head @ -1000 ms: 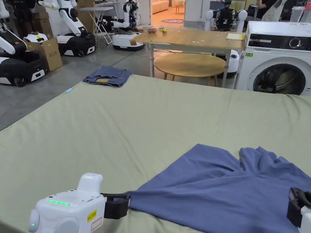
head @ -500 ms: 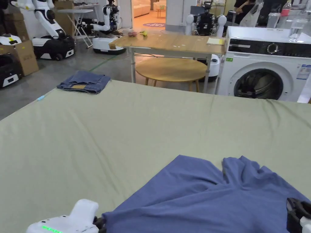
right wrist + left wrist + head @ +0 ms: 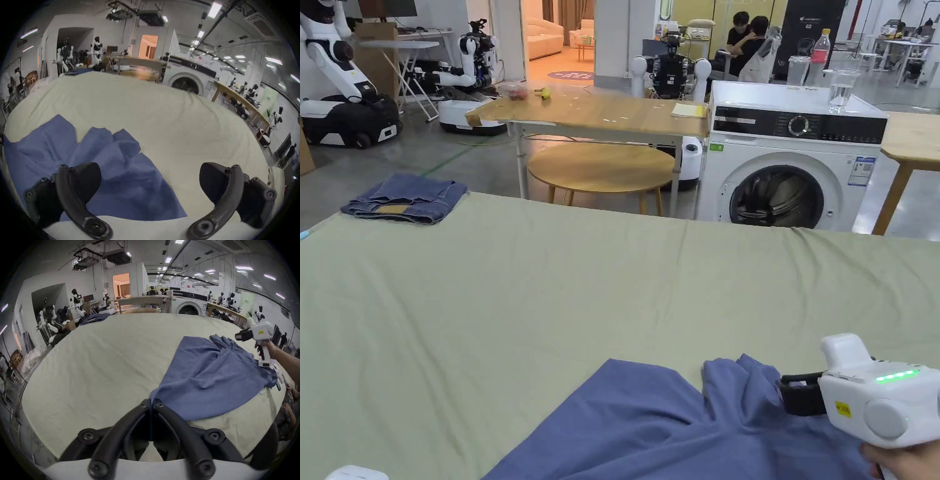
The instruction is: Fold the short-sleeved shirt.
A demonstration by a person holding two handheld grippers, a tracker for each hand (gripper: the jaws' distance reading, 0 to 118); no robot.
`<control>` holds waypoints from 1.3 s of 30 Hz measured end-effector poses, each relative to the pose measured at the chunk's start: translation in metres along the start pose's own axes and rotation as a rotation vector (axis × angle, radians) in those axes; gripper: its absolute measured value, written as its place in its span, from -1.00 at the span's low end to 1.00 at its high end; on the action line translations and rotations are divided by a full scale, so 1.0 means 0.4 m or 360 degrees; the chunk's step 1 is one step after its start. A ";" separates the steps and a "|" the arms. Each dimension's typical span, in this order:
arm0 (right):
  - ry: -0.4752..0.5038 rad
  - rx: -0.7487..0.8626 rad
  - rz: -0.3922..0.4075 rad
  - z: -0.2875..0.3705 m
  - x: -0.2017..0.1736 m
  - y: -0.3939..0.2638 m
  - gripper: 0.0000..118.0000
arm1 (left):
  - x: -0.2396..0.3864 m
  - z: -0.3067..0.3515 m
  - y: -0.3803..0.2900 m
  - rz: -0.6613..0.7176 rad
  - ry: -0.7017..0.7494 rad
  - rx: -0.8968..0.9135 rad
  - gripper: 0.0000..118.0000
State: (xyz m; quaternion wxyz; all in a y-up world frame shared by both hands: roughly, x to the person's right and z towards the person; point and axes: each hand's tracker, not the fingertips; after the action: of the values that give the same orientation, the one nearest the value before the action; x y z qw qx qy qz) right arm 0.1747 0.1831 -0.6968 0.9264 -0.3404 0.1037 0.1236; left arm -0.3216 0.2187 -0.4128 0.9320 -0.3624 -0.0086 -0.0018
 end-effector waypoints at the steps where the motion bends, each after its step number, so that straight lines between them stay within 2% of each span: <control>1: 0.0035 -0.0053 0.0001 -0.021 0.001 -0.007 1.00 | 0.002 -0.004 0.002 0.0002 0.0002 -0.0008 -1.00; 2: 0.0043 -0.0127 -0.0007 -0.042 0.000 -0.014 0.95 | 0.002 -0.005 -0.004 0.0005 0.0013 -0.0010 -1.00; 3: 0.0050 -0.0180 -0.0028 -0.054 -0.002 -0.024 0.46 | 0.002 -0.009 -0.002 0.0009 0.0017 -0.0014 -1.00; 4: 0.0144 -0.0227 -0.0029 -0.063 -0.003 -0.034 -0.20 | 0.001 -0.012 0.000 0.0010 0.0018 -0.0018 -1.00; 5: 0.0182 -0.0276 -0.0005 -0.068 -0.012 -0.042 -0.66 | 0.000 -0.014 0.001 0.0015 0.0019 -0.0019 -1.00; 6: 0.0159 -0.0267 0.0043 -0.061 -0.027 -0.051 -0.93 | -0.002 -0.021 0.002 0.0028 0.0019 -0.0020 -1.00; 12: 0.0129 -0.0145 0.0056 0.053 -0.056 -0.044 -0.93 | -0.004 -0.045 0.028 0.0065 0.0046 -0.0006 -1.00; 16: 0.0100 0.0118 -0.0094 0.222 -0.043 0.007 -0.93 | -0.013 -0.061 0.068 0.0132 0.0093 0.0046 -1.00; 18: 0.0097 0.0227 -0.0114 0.313 -0.037 0.048 -0.93 | -0.003 -0.050 0.114 0.0161 0.0095 0.0101 -1.00; 22: 0.0041 0.0428 -0.0077 0.497 -0.014 0.150 -0.93 | 0.021 -0.016 0.256 0.0100 0.0225 0.0257 -1.00; 29: -0.0098 0.0796 -0.0196 0.773 0.100 0.370 -0.93 | 0.042 0.113 0.562 0.0079 0.0231 0.0533 -1.00; 31: -0.0152 0.0891 -0.0222 0.833 0.128 0.432 -0.93 | 0.065 0.153 0.651 -0.0025 0.0294 0.0615 -1.00; 39: -0.0278 0.1139 -0.0232 0.989 0.191 0.651 -0.93 | 0.097 0.265 0.984 -0.0076 0.0385 0.0821 -1.00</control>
State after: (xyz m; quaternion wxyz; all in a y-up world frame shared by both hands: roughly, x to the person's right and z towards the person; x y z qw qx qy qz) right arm 0.2120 0.6468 -0.5801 0.9984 0.0103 0.0363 0.0417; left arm -0.2808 0.5807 -0.6000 0.9873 -0.1102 0.0942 -0.0646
